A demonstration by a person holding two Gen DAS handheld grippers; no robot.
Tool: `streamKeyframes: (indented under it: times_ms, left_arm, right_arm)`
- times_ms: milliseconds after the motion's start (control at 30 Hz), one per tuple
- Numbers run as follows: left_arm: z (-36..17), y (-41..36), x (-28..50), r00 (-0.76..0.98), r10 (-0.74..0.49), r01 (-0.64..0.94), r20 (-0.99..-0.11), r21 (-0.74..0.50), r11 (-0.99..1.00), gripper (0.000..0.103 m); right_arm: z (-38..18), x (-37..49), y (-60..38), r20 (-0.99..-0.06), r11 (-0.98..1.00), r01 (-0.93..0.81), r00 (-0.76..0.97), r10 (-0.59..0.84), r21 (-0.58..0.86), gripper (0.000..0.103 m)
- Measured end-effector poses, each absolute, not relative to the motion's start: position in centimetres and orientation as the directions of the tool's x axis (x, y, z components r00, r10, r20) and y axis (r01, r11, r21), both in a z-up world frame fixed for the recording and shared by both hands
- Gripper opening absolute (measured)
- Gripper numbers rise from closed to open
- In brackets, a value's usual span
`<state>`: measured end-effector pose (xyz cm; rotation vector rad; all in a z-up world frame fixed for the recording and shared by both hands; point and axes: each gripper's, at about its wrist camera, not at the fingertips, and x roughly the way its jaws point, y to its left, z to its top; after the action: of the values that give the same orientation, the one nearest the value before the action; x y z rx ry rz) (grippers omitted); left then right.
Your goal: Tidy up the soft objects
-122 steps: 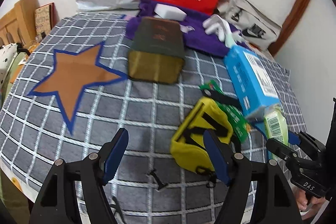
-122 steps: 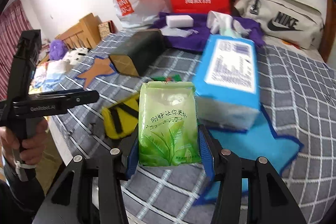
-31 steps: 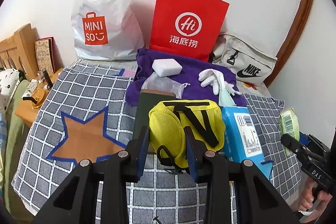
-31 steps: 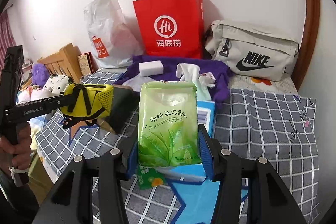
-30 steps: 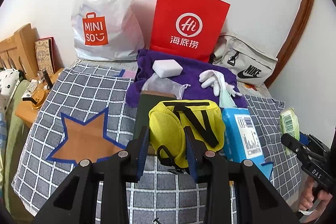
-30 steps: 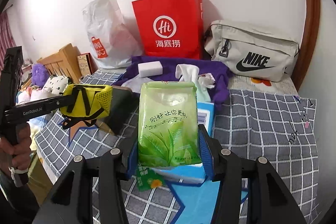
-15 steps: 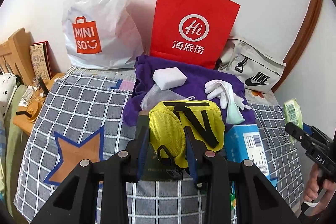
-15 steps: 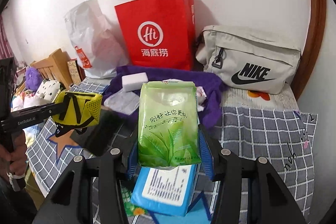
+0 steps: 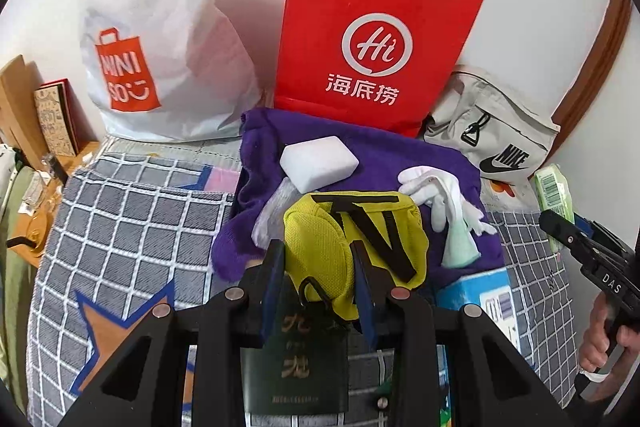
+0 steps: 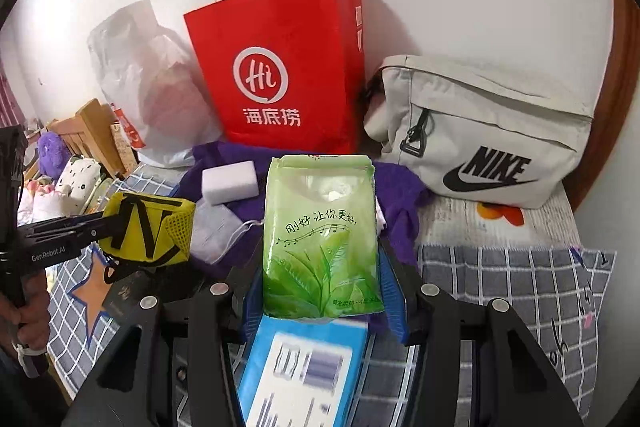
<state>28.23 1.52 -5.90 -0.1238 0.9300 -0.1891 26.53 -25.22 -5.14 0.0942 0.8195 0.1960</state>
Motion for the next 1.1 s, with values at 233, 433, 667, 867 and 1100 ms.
streamKeyframes:
  times_ms: [233,433,667,867,1100]
  left_arm:
    - [-6.9,1.1,31.9,0.560,-0.212,0.109,-0.801,-0.183,0.977,0.031]
    - [-7.7,0.0,34.4,0.538,-0.235,0.136,-0.810,-0.191,0.972,0.031]
    - [-9.5,-1.1,36.5,0.499,-0.229,0.141,-0.836,-0.182,0.973,0.031]
    - [-10.6,-1.4,37.4,0.486,-0.212,0.137,-0.848,-0.166,0.977,0.031]
    - [-11.7,-0.8,37.6,0.474,-0.196,0.126,-0.858,-0.154,0.980,0.031]
  right_arm:
    - [-6.2,30.5,-25.2,-0.731,0.979,-0.136,0.651,0.205,0.153,0.050]
    - [-7.6,33.7,-25.3,-0.748,0.979,-0.132,0.631,0.205,0.157,0.050]
    - [-10.3,36.1,-26.0,-0.780,0.977,-0.109,0.589,0.211,0.182,0.050]
    - [-12.3,37.2,-26.1,-0.807,0.976,-0.113,0.549,0.218,0.186,0.050]
    - [-14.1,38.4,-26.0,-0.832,0.974,-0.108,0.507,0.225,0.198,0.050]
